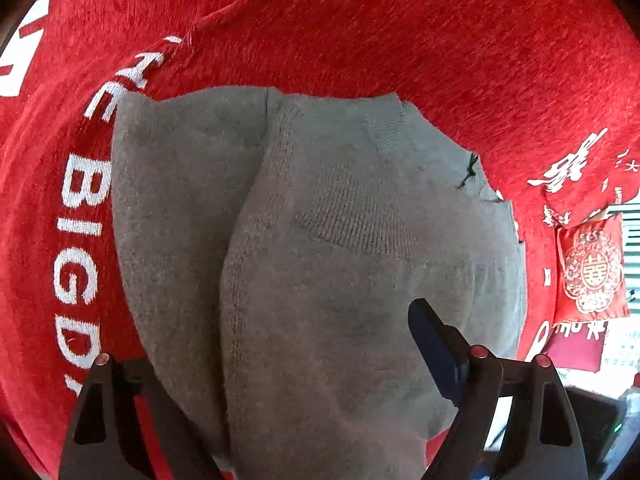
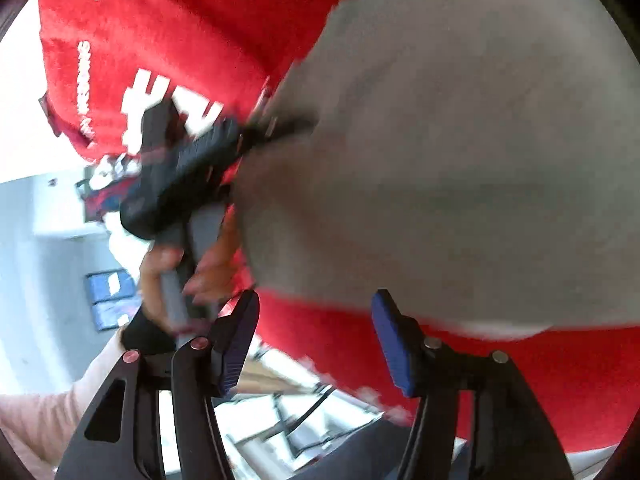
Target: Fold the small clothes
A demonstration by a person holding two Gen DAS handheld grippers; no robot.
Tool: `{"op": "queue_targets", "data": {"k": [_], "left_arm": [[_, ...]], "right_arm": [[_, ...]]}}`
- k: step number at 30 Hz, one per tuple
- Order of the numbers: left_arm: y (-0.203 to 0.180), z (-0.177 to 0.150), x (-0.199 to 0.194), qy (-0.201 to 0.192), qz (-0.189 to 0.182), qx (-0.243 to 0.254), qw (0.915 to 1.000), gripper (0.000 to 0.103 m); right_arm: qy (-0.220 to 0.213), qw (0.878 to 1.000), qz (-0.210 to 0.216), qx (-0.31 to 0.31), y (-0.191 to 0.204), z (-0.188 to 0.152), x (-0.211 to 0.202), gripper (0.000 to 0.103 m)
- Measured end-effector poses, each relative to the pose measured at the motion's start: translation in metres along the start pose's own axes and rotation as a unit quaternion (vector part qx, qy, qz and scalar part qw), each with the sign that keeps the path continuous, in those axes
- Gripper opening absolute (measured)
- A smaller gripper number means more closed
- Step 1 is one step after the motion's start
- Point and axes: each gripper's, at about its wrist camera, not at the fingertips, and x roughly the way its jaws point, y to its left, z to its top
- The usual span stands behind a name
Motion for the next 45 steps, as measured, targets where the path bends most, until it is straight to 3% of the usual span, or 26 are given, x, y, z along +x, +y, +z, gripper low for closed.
{"op": "queue_targets", "data": {"k": [1,2,3,4,5,6,7,9,13,16,23,28,33,38,43,44,45], "left_arm": [[0.0,-0.001,0.001,0.0,0.006,0.002,1.0,0.088],[-0.001,0.0,0.002,-0.001,0.015,0.005,0.9999,0.086],[-0.003,-0.001,0.002,-0.004,0.025,0.009,0.9997,0.07],[-0.005,-0.001,0.003,-0.006,0.043,0.015,0.999,0.06],[-0.007,0.0,0.004,-0.003,0.066,0.025,0.9975,0.043],[-0.006,0.0,0.003,-0.004,0.064,0.026,0.9976,0.033],[-0.005,0.0,0.001,-0.007,0.058,0.024,0.998,0.024],[-0.005,0.0,-0.005,-0.013,0.052,0.024,0.9983,0.017],[-0.021,-0.004,-0.024,-0.041,0.035,0.033,0.998,0.017],[-0.047,-0.007,-0.044,-0.066,0.012,0.055,0.9962,0.017],[-0.144,-0.006,-0.046,-0.07,-0.017,0.119,0.9903,0.016],[-0.229,-0.008,-0.015,-0.061,0.021,0.185,0.9807,0.017],[-0.303,-0.018,0.058,-0.034,0.088,0.255,0.9623,0.019],[-0.328,-0.036,0.1,0.0,0.12,0.288,0.9501,0.022],[-0.341,-0.048,0.091,-0.009,0.095,0.31,0.9459,0.023],[-0.34,-0.049,0.086,-0.011,0.09,0.309,0.9466,0.042],[-0.339,-0.048,0.078,-0.022,0.079,0.304,0.9491,0.077]], "right_arm": [[-0.017,1.0,-0.017,0.004,-0.005,0.007,-0.006,0.056],[-0.038,0.998,-0.039,0.011,-0.013,0.02,-0.013,0.03],[-0.05,0.997,-0.054,0.012,-0.018,0.03,-0.014,0.004],[-0.057,0.996,-0.068,0.009,-0.021,0.036,-0.014,0.004],[-0.067,0.993,-0.096,0.002,-0.024,0.046,-0.013,0.004],[-0.068,0.991,-0.116,-0.006,-0.027,0.054,-0.008,0.004],[-0.061,0.99,-0.125,-0.011,-0.03,0.06,-0.002,0.004],[-0.037,0.991,-0.126,-0.019,-0.038,0.07,0.016,0.001],[-0.036,0.991,-0.123,-0.038,-0.036,0.072,0.014,0.001],[-0.035,0.997,-0.074,-0.004,-0.052,0.07,-0.001,0.001],[-0.082,0.996,-0.018,0.043,-0.094,0.054,-0.062,0.005],[-0.118,0.99,0.003,0.075,-0.138,0.044,-0.109,0.005],[-0.127,0.983,0.02,0.13,-0.185,0.035,-0.123,0.005],[-0.128,0.978,0.043,0.161,-0.21,0.028,-0.121,0.007],[-0.133,0.972,0.065,0.18,-0.219,0.029,-0.119,0.007],[-0.135,0.972,0.066,0.181,-0.225,0.028,-0.125,0.008],[-0.139,0.971,0.067,0.184,-0.226,0.028,-0.127,0.011]]}}
